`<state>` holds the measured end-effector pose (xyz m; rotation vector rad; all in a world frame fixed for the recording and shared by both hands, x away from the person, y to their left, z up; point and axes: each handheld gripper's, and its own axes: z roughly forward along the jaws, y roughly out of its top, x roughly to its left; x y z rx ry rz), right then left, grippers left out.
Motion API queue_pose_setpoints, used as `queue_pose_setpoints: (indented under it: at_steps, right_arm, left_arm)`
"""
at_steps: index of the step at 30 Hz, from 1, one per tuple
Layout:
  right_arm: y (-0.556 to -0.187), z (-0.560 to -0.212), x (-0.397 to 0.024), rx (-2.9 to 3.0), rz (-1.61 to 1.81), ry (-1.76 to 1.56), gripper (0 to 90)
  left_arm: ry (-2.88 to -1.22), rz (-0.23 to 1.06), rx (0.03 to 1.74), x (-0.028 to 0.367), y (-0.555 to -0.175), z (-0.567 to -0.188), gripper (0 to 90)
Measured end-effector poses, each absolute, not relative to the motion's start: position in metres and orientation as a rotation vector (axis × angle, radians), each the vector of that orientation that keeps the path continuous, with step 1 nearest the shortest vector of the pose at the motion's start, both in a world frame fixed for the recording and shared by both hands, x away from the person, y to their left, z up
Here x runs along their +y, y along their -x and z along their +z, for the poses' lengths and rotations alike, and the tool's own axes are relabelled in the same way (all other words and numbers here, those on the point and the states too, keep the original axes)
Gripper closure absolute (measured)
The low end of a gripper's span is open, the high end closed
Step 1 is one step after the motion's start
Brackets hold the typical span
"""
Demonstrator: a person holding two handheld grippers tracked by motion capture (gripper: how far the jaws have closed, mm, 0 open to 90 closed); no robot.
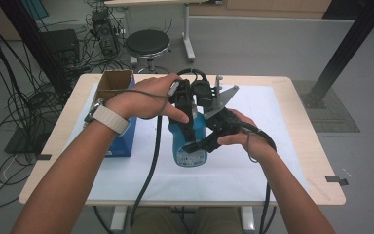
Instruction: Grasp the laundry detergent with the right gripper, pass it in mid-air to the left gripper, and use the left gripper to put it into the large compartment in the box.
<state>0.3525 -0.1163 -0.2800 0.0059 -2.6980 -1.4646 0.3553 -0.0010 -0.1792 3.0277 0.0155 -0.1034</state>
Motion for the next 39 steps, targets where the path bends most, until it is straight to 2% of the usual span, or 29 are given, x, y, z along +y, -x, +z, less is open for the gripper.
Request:
queue_pose_setpoints:
  at_steps: [39]
  right_arm:
    - [-0.351, -0.2788, -0.1145, -2.695, -1.459, -0.01, 43.6]
  left_arm:
    - [-3.016, -0.102, 0.03, 0.0026, -0.3536, -0.1792, 37.3]
